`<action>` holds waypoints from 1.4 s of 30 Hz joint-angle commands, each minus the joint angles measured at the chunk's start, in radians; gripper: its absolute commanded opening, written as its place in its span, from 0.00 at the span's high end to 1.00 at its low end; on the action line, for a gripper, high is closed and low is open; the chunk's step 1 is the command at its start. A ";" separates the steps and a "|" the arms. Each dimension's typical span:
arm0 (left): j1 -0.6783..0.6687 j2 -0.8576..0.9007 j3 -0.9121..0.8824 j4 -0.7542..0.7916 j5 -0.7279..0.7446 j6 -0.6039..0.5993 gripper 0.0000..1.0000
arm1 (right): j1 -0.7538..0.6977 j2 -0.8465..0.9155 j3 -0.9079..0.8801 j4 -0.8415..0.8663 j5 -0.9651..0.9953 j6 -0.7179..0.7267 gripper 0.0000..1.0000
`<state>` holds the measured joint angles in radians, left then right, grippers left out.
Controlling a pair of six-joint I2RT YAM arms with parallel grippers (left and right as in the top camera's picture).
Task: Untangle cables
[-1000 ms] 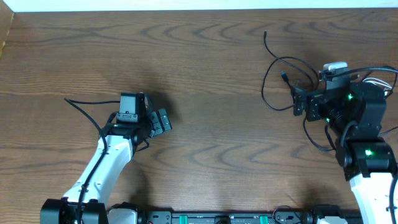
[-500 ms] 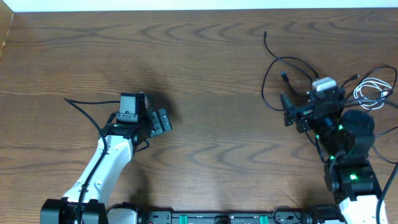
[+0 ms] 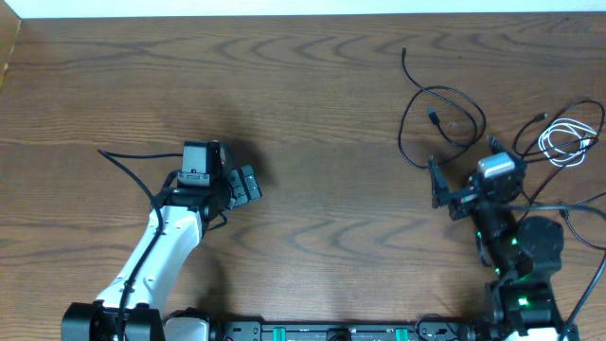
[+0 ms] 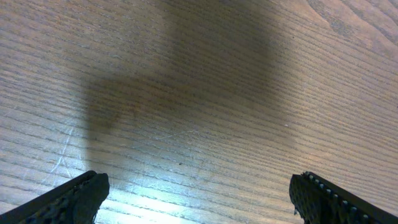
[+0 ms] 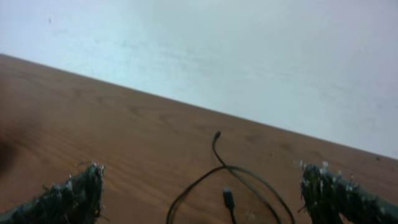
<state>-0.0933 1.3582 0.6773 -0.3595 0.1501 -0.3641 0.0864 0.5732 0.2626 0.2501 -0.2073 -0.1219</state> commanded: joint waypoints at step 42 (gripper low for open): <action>0.002 0.007 -0.013 -0.002 -0.021 0.015 0.02 | 0.024 -0.479 -0.257 -0.066 0.009 -0.033 0.01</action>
<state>-0.0933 1.3582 0.6769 -0.3592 0.1497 -0.3614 0.1017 0.1410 0.0071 0.2615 -0.1871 -0.1413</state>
